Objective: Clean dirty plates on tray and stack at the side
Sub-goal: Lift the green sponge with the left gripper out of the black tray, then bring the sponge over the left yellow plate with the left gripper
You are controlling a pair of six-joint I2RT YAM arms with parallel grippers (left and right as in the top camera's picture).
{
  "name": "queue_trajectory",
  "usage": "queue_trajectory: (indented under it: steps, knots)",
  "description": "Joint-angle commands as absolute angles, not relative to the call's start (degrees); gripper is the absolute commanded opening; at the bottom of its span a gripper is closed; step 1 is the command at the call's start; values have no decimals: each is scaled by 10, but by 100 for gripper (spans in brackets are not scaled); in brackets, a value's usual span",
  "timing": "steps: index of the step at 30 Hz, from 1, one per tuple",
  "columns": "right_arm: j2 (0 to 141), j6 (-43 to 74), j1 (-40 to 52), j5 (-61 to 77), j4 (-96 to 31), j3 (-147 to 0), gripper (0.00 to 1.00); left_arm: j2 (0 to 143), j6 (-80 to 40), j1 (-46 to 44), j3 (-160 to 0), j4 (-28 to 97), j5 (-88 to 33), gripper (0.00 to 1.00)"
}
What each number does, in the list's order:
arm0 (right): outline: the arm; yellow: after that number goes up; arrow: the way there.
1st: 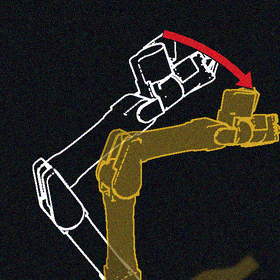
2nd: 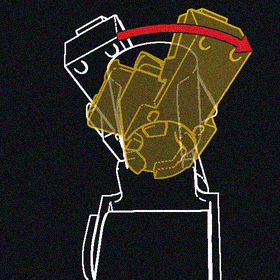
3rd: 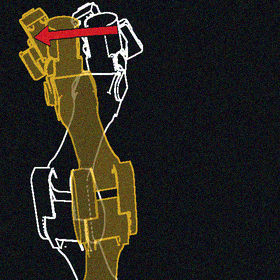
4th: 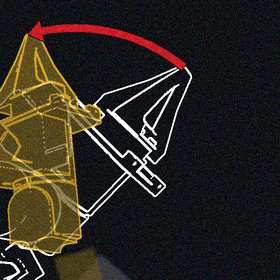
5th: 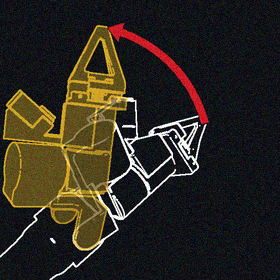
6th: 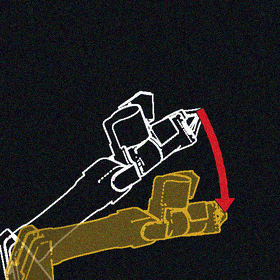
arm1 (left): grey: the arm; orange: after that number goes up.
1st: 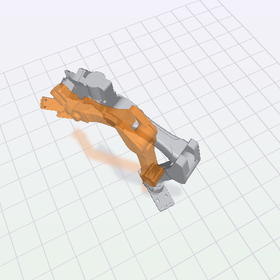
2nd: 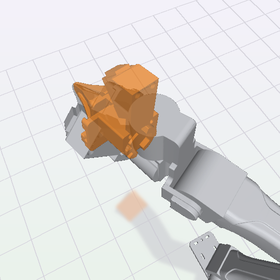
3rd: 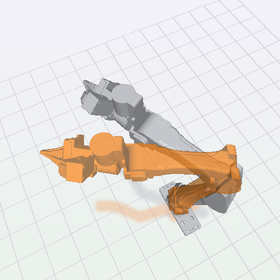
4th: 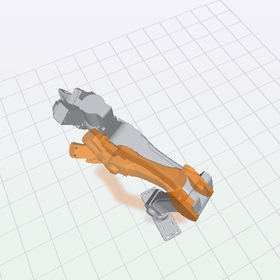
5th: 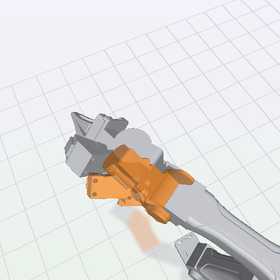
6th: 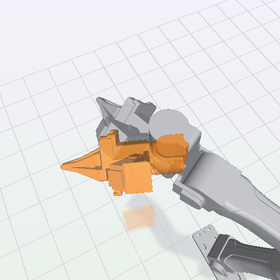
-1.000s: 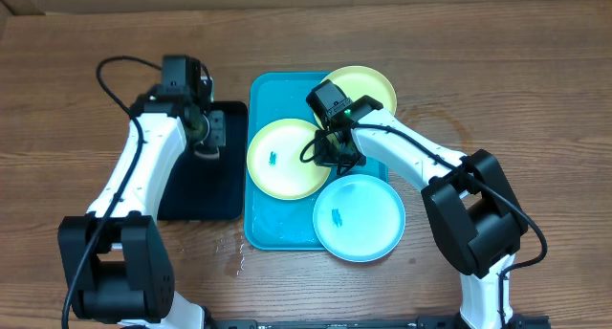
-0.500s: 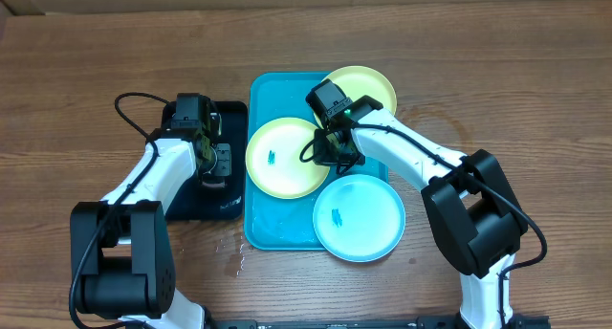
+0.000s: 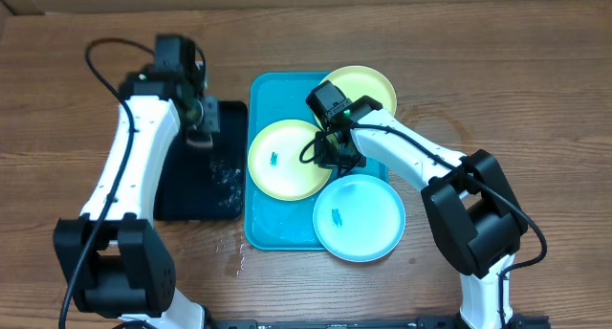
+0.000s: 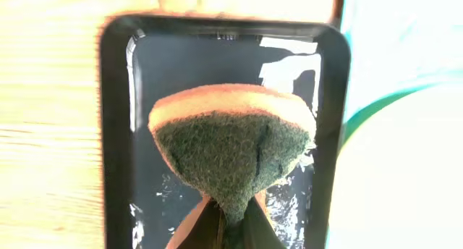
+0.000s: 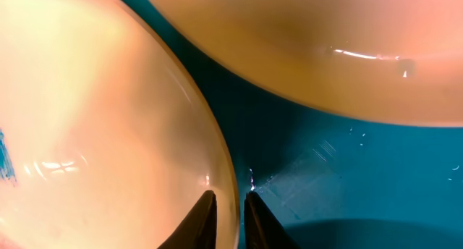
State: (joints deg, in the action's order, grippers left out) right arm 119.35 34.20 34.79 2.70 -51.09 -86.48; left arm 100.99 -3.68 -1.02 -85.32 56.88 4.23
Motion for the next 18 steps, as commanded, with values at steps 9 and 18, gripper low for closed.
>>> queue_trajectory:
  steps: [9, 18]
  knots:
    - [1190, 342, 352, 26, -511, -877, 4, 1007, -58, -14, -866, 631, 0, 4]
    - [1190, 342, 352, 26, -515, -877, 4, 1007, -83, -32, -854, 595, -169, 4]
